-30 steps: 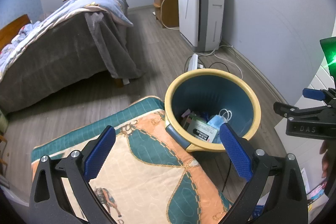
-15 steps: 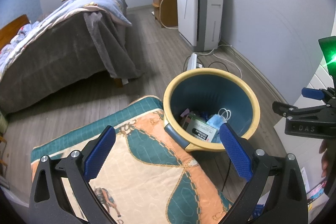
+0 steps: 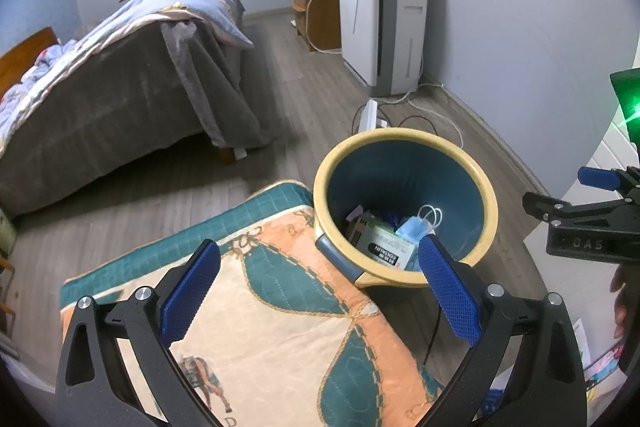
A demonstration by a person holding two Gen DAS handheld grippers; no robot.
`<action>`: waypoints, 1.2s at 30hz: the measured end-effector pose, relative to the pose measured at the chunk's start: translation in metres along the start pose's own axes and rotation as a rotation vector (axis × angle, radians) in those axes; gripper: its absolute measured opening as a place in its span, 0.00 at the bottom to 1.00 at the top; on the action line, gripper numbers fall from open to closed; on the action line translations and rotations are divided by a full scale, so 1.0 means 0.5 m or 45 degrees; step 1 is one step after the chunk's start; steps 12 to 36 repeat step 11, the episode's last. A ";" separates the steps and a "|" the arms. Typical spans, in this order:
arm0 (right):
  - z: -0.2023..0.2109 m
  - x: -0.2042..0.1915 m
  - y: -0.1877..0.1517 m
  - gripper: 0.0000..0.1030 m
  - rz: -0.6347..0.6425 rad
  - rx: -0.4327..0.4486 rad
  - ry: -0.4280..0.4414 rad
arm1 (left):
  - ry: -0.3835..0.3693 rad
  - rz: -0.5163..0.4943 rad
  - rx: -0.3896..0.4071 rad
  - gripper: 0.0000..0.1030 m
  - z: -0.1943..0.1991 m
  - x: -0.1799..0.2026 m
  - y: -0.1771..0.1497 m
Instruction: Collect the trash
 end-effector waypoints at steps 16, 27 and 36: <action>-0.006 -0.007 -0.011 0.94 -0.094 -0.081 -0.099 | 0.025 0.036 -0.051 0.95 0.009 -0.018 -0.004; -0.006 -0.007 -0.011 0.94 -0.094 -0.081 -0.099 | 0.025 0.036 -0.051 0.95 0.009 -0.018 -0.004; -0.006 -0.007 -0.011 0.94 -0.094 -0.081 -0.099 | 0.025 0.036 -0.051 0.95 0.009 -0.018 -0.004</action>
Point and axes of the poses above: each gripper's, at about its wrist camera, not at the fingertips, and z roughly against the way its jaws point, x to its right, y to its top, the point moved 5 cm from there along -z, roughly the way its jaws point
